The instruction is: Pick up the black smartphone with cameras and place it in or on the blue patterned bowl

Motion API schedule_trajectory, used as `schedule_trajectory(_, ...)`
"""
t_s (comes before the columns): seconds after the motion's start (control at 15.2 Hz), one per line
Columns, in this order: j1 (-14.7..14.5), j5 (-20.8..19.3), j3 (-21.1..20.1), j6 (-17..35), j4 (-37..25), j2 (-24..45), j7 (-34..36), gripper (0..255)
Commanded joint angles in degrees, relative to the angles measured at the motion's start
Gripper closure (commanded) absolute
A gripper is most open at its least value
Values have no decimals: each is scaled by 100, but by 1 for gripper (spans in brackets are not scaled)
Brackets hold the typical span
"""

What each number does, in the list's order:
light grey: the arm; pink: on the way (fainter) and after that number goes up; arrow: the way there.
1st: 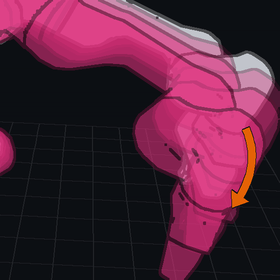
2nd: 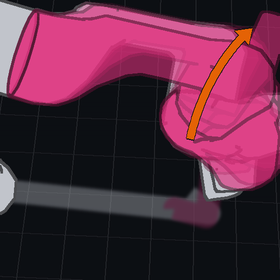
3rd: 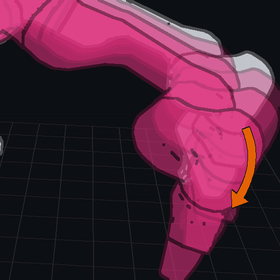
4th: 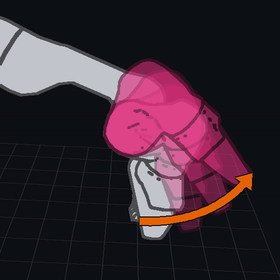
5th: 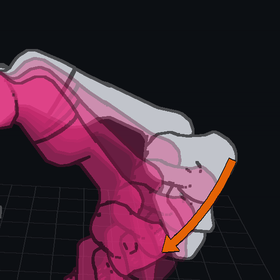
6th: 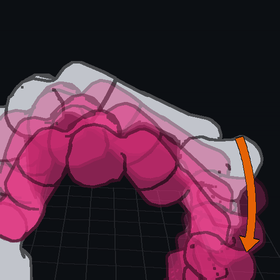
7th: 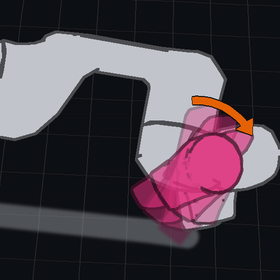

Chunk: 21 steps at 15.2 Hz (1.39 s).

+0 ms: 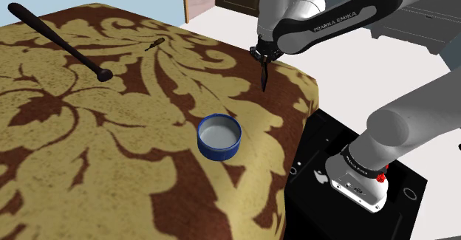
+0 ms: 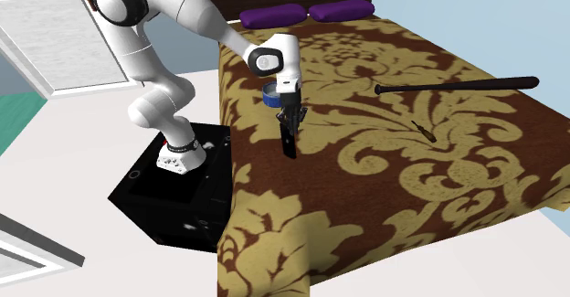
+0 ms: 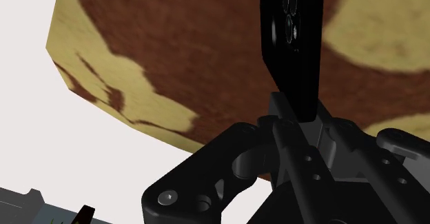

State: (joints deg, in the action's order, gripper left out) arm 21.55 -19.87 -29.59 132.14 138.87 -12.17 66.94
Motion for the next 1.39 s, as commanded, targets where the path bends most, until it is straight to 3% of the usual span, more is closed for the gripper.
schedule_trajectory(0.0, -2, 2, -2, 3, 0, 2, 1, 255)
schedule_trajectory(1.32, -177, 617, 247, -1347, -880, -656, -813, 255)
